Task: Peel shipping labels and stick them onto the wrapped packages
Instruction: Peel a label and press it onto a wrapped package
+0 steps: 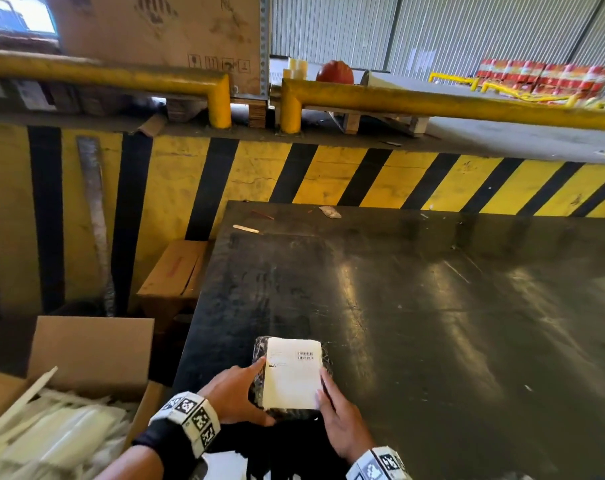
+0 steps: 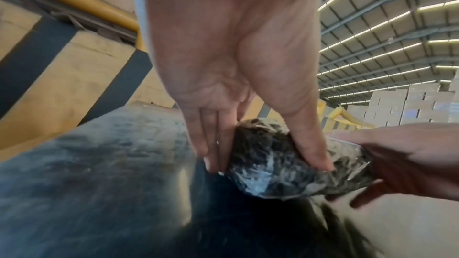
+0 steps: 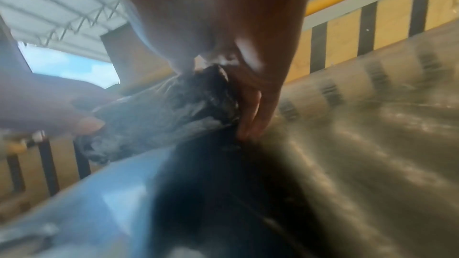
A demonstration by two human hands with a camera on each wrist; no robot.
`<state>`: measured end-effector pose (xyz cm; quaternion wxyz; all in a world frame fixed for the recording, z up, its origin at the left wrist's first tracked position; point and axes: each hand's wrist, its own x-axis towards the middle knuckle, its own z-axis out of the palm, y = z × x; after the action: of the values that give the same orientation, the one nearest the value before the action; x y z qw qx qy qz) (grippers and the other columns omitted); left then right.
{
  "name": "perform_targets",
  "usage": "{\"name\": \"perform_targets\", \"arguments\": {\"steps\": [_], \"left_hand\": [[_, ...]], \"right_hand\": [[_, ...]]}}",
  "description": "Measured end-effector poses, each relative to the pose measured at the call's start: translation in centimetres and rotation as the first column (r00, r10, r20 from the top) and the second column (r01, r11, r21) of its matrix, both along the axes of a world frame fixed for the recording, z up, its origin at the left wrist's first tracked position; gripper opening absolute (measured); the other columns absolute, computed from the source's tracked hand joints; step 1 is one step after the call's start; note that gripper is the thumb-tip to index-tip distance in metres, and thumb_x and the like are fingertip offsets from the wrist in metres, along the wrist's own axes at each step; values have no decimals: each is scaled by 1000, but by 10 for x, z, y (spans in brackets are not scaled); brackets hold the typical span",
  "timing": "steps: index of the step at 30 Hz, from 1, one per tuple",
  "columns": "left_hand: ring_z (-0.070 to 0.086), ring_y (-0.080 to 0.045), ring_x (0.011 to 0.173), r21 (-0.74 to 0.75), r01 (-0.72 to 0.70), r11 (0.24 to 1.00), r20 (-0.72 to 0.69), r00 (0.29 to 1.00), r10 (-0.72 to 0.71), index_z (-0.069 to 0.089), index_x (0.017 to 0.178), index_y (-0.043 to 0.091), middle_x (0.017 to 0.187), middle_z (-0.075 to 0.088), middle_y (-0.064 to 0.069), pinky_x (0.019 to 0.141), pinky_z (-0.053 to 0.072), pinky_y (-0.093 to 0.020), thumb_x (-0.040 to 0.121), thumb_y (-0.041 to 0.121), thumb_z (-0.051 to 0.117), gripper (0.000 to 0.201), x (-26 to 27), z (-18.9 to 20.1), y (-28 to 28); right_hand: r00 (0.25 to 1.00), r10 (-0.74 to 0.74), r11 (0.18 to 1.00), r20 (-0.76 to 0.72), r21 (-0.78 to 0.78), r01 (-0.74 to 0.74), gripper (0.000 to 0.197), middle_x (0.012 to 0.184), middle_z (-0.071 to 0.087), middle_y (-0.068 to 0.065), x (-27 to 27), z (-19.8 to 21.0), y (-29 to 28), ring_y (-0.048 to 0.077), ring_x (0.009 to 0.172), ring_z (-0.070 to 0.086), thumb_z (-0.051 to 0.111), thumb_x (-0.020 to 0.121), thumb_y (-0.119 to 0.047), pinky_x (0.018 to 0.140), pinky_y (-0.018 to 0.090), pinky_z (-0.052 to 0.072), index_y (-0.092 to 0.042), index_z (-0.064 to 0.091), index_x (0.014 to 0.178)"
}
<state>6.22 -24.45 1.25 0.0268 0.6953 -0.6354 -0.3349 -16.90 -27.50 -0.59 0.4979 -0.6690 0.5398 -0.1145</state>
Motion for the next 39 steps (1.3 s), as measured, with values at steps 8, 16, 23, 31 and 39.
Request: {"name": "perform_targets", "arguments": {"steps": [8,16,23,31,39], "left_hand": [[58,-7,109,-80,5,997,-66,998,-10,35,137,39,126,61,15,98,47,-31,44,84,65,107,-19,19,51],[61,-11,104,-377,-103,921,-107,992,67,5,150,37,123,64,6,87,49,-23,63,64,73,113,-78,59,119],[48,2,123,-474,-278,836,-537,843,-24,14,145,49,136,50,19,105,42,-27,66,61,73,100,-152,57,156],[33,-3,136,-338,-340,878,-503,854,136,31,142,38,146,41,9,113,25,-22,80,73,36,71,-262,-6,179],[-11,-13,146,-77,-122,990,156,979,133,8,152,21,159,-6,2,118,-2,-34,79,80,10,94,-310,-63,205]], "right_hand": [[976,-176,982,131,-50,184,50,145,44,-1,-11,28,53,2,119,42,46,97,-28,94,10,29,-17,33,144],[936,-195,940,294,-218,264,56,138,48,-7,-64,69,101,8,124,45,51,90,-43,100,18,33,-31,35,142],[878,-202,924,435,-213,318,50,133,52,-13,-156,97,122,-3,116,52,57,88,-35,101,17,37,-32,45,136],[849,-285,908,445,-159,388,51,121,58,-16,-292,103,146,2,113,55,58,83,-38,106,34,40,-40,46,132],[886,-261,936,383,-122,329,47,132,52,-8,-356,78,159,9,123,47,57,90,-29,103,25,33,-37,44,134]]}}
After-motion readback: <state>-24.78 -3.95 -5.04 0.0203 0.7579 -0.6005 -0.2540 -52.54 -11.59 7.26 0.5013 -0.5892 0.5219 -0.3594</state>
